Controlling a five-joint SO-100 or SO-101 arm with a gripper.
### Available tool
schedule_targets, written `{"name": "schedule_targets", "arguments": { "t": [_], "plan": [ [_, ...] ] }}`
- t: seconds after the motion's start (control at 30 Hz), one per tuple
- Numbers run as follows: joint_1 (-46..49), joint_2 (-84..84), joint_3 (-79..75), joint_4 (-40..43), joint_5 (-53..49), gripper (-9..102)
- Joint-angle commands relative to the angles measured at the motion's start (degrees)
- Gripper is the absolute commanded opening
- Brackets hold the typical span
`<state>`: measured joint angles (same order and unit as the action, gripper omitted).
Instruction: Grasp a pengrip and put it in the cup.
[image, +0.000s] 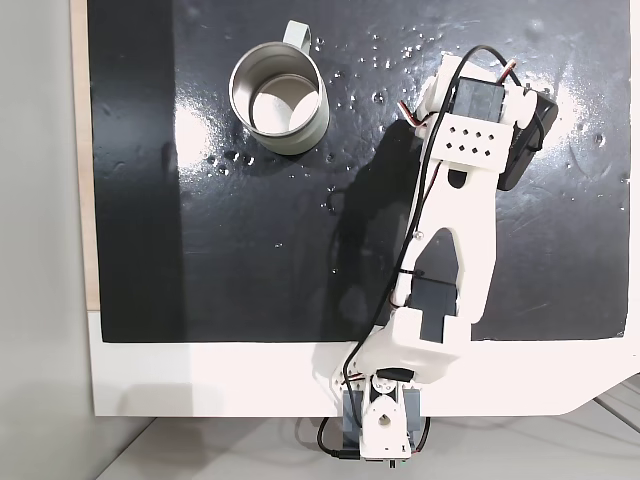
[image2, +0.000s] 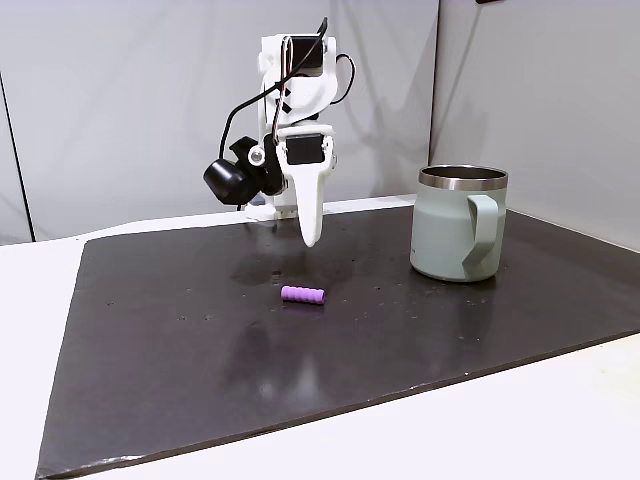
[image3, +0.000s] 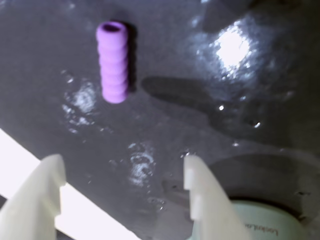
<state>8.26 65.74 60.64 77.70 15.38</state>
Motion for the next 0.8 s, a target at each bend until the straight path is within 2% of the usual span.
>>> {"name": "schedule_targets", "arguments": {
  "t": [0.0,0.77],
  "plan": [
    [0.53,-0.62,-3.78,-1.41,0.62,29],
    [3.69,-11.87,-10.46,-3.87,-0.97,29]
  ]
}}
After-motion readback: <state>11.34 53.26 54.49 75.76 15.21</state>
